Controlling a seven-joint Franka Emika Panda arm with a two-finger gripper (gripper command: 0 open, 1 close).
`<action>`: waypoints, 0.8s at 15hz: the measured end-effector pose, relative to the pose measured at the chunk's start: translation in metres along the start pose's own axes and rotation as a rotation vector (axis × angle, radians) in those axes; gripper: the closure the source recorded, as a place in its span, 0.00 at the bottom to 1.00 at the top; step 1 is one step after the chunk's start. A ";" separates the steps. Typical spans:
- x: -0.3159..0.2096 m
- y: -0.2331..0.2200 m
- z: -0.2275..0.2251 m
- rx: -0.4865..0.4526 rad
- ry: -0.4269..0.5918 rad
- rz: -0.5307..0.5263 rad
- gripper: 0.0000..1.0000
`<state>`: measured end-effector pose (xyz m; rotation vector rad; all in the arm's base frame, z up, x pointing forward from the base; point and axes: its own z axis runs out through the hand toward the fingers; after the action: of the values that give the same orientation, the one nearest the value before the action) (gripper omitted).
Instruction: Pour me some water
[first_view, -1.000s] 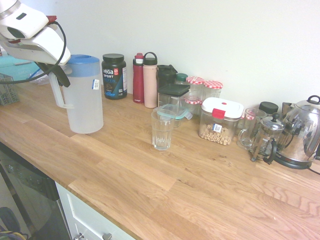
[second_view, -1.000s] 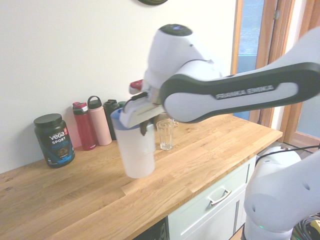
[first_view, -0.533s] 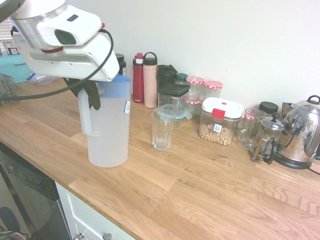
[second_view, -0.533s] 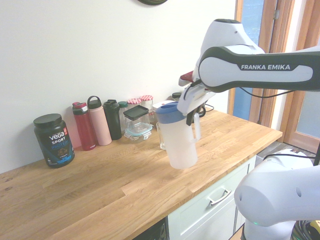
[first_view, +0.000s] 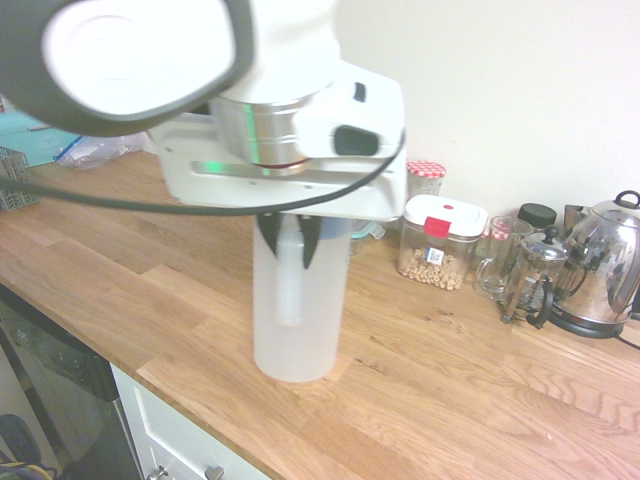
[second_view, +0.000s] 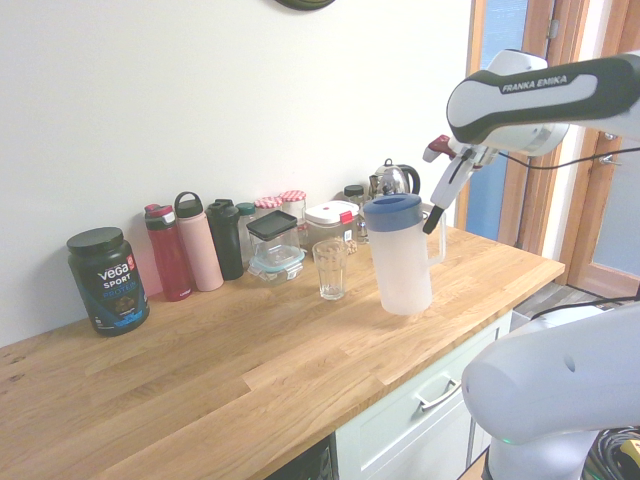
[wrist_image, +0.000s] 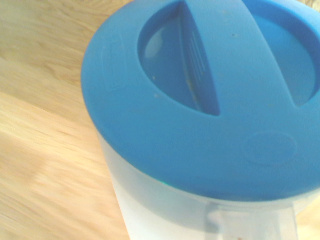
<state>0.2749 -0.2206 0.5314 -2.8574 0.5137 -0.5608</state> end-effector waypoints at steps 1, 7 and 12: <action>0.019 0.005 -0.001 0.014 -0.012 -0.048 1.00; 0.128 0.005 -0.002 -0.066 -0.112 -0.349 1.00; 0.183 -0.029 0.029 -0.247 -0.181 -0.537 1.00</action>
<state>0.4543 -0.2582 0.5722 -3.2442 -0.2449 -0.3201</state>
